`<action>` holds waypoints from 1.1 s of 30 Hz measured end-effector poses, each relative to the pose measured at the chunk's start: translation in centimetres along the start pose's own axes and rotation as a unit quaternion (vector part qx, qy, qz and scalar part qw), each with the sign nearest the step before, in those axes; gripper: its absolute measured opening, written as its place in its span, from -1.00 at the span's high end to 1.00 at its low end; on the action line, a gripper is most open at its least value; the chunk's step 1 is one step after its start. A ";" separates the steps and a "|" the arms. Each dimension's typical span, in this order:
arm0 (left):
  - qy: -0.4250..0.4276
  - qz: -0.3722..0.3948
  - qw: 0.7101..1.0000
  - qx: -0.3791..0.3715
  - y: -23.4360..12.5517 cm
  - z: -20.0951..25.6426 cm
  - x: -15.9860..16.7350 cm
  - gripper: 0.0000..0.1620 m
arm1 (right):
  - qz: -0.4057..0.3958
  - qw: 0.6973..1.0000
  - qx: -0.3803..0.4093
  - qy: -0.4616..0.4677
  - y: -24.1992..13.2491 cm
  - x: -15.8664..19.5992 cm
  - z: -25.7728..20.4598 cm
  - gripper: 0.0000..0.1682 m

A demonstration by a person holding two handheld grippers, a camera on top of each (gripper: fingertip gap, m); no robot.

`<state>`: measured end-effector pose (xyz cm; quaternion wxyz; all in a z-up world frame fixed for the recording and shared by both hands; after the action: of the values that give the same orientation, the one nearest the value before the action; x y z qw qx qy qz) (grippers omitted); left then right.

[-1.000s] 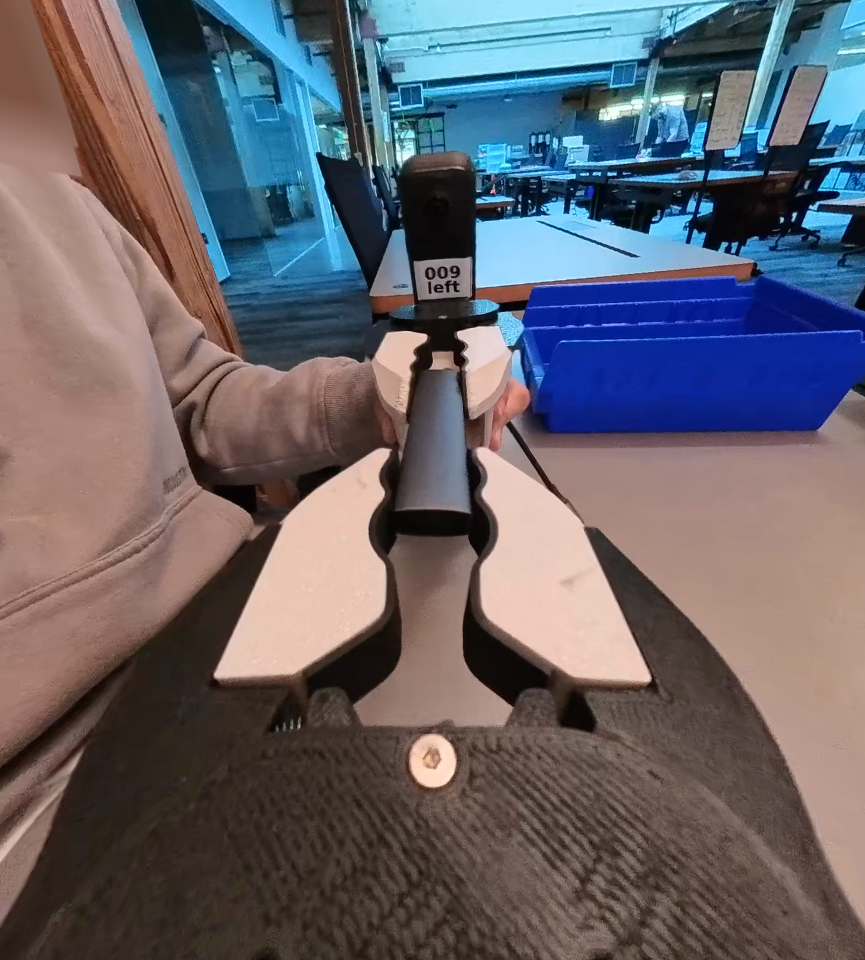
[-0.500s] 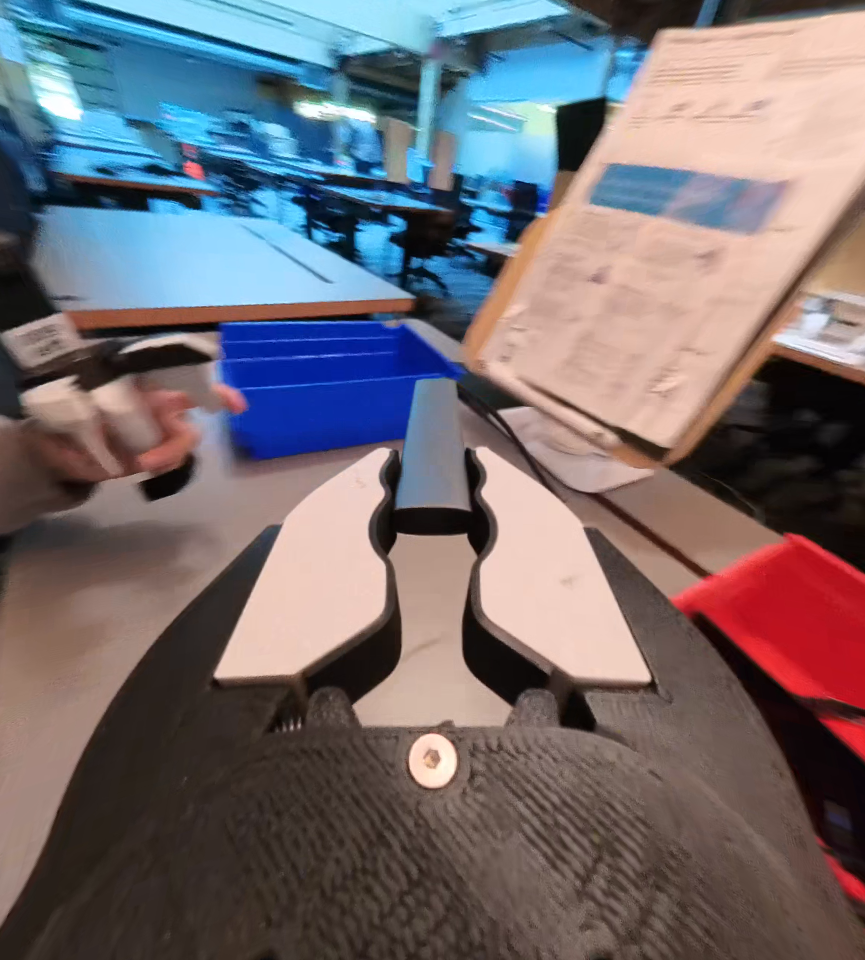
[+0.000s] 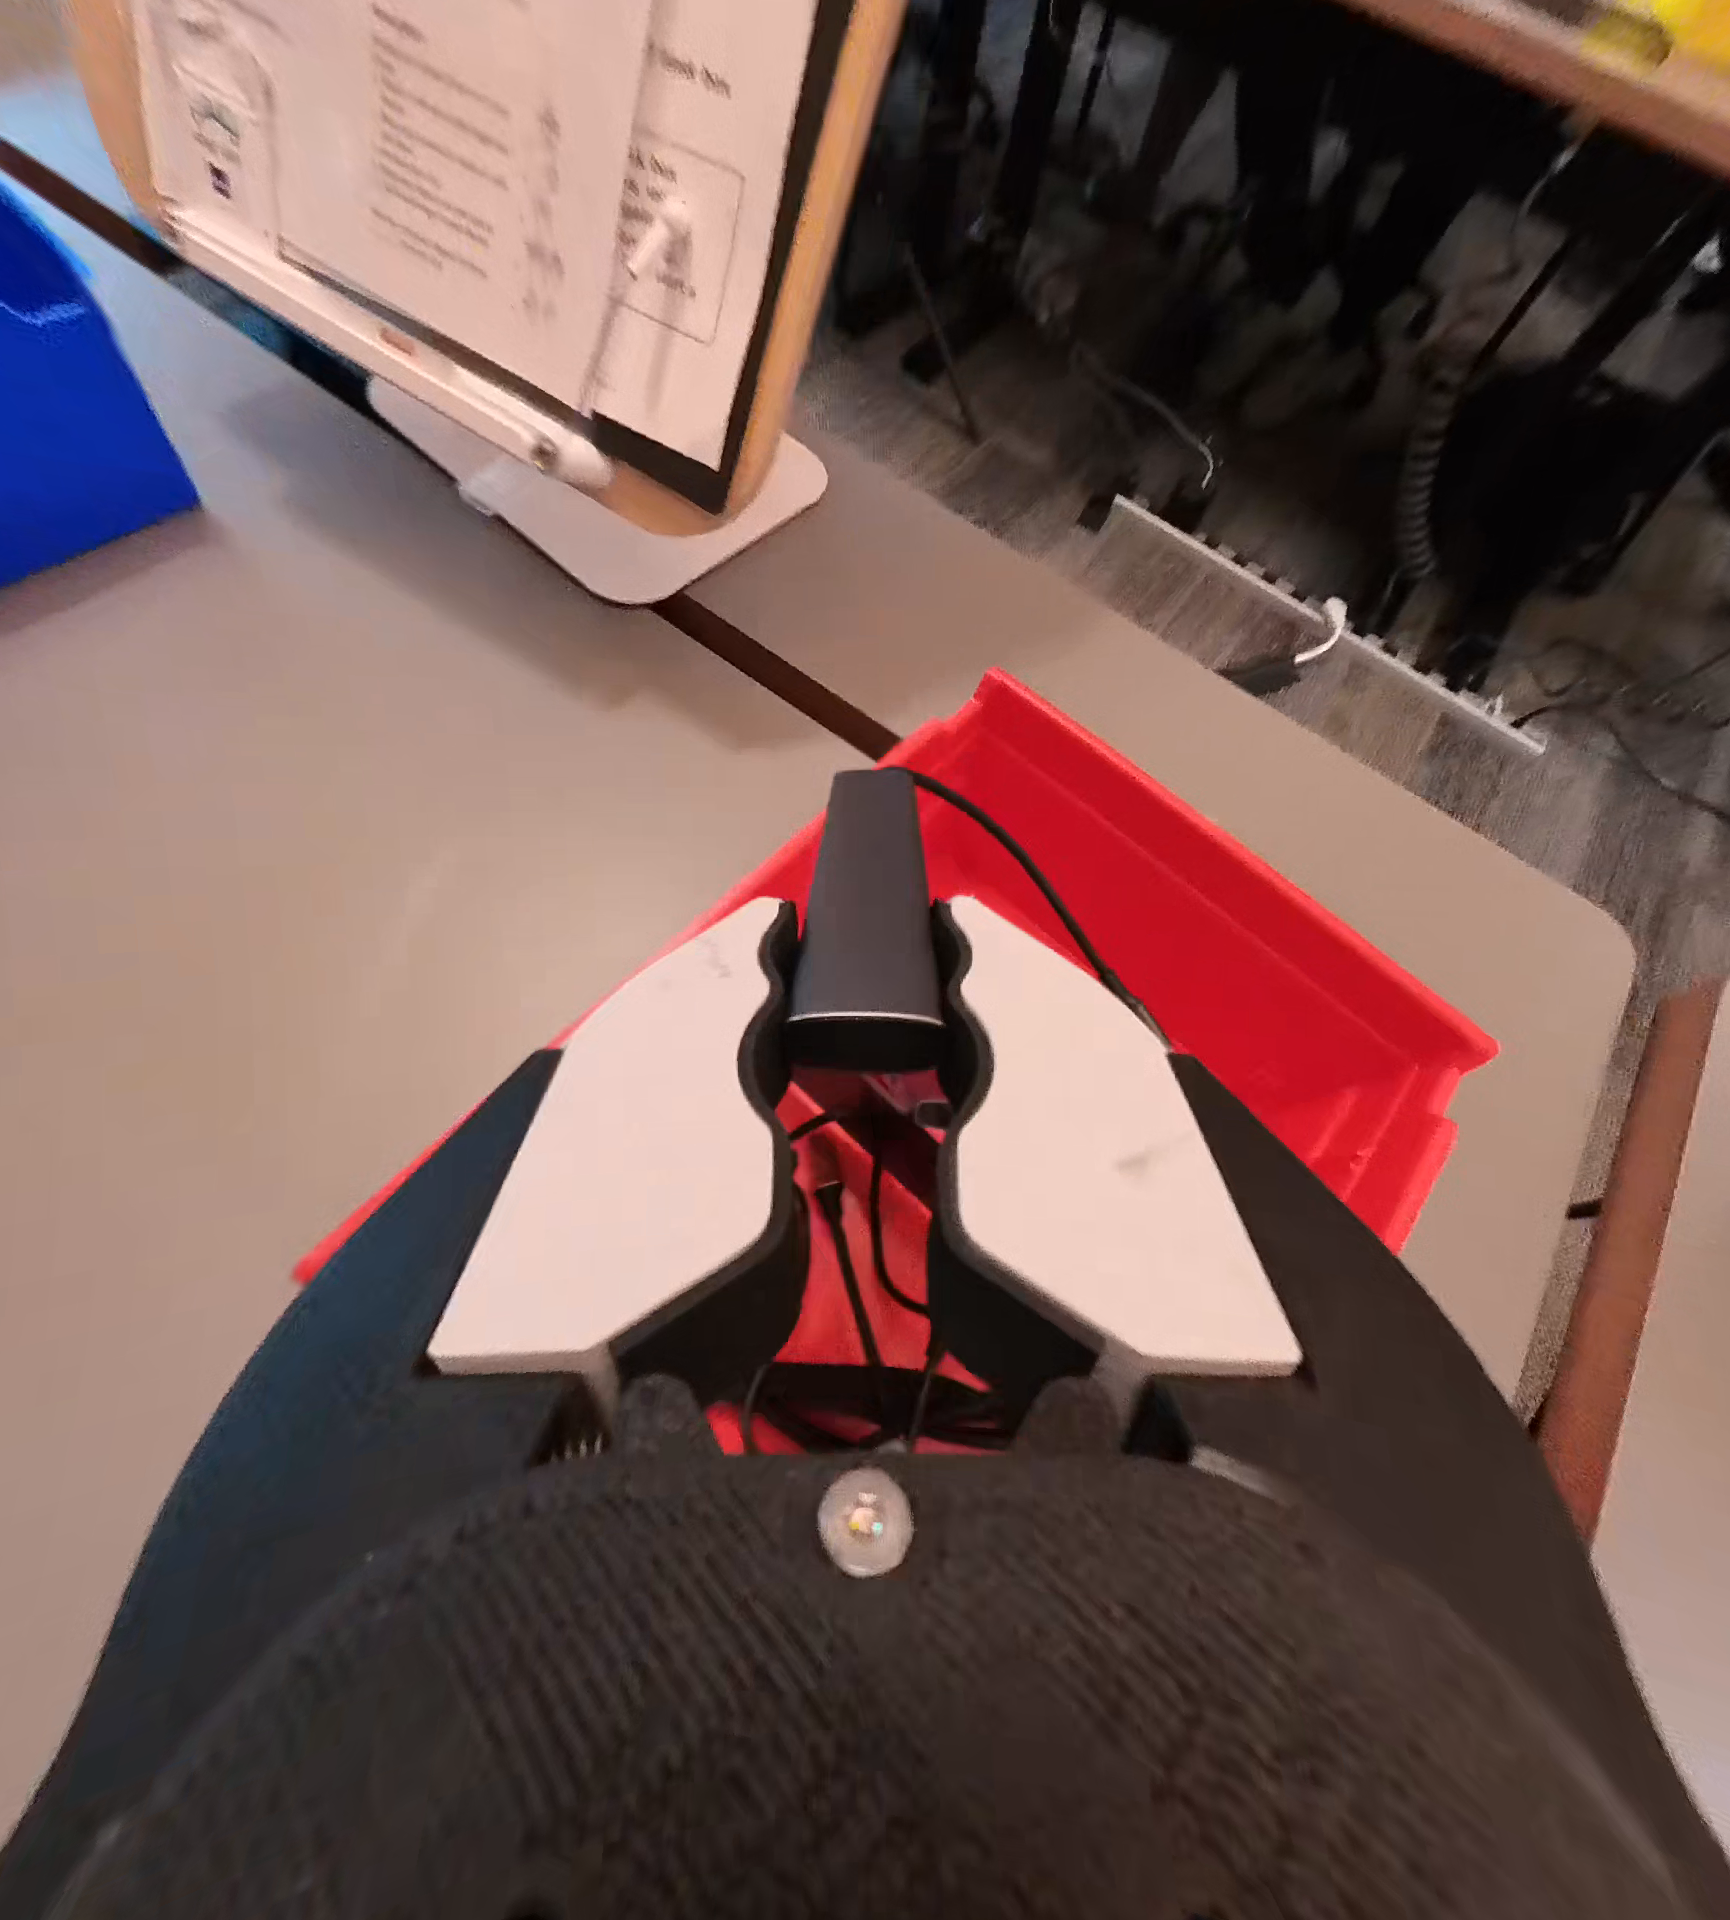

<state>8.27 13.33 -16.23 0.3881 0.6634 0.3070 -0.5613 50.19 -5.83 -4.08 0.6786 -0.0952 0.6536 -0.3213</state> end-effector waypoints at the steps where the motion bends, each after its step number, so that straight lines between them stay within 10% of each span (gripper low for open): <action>1: -0.002 0.000 1.000 0.000 0.0 0.0 0.1 0.22 | -0.018 1.000 0.001 0.000 1.0 0.2 0.7 0.67; 5: -0.005 -0.002 1.000 0.002 0.1 0.1 0.3 0.25 | -0.139 0.967 0.212 0.037 2.5 2.1 5.0 0.00; 12: -0.008 -0.007 1.000 0.018 0.2 0.3 0.6 0.28 | -0.013 0.973 0.221 0.069 -2.5 3.8 2.1 0.14; 20: -0.013 -0.083 0.996 -0.006 1.5 1.0 1.6 0.28 | 0.167 0.966 0.144 0.134 -10.0 15.4 -13.1 0.36; 27: -0.054 -0.229 0.961 -0.148 5.2 1.5 3.4 0.18 | 0.047 0.978 0.173 0.106 -11.9 19.1 -13.9 0.14; 33: -0.088 -0.290 0.942 -0.147 15.6 0.5 2.9 0.01 | 0.095 0.978 0.150 0.108 -12.6 20.1 -13.1 0.16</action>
<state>21.67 4.86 -16.50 0.3270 0.4293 0.5298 -0.6543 32.61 -22.99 -15.42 0.6379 0.1056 0.6733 -0.3586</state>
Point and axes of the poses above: each gripper's, where its closed fingertips meet, y out along the fingers, x out of its underside, z = x × y across the jaws, the point moved 10 cm from there along -y, back along the fingers
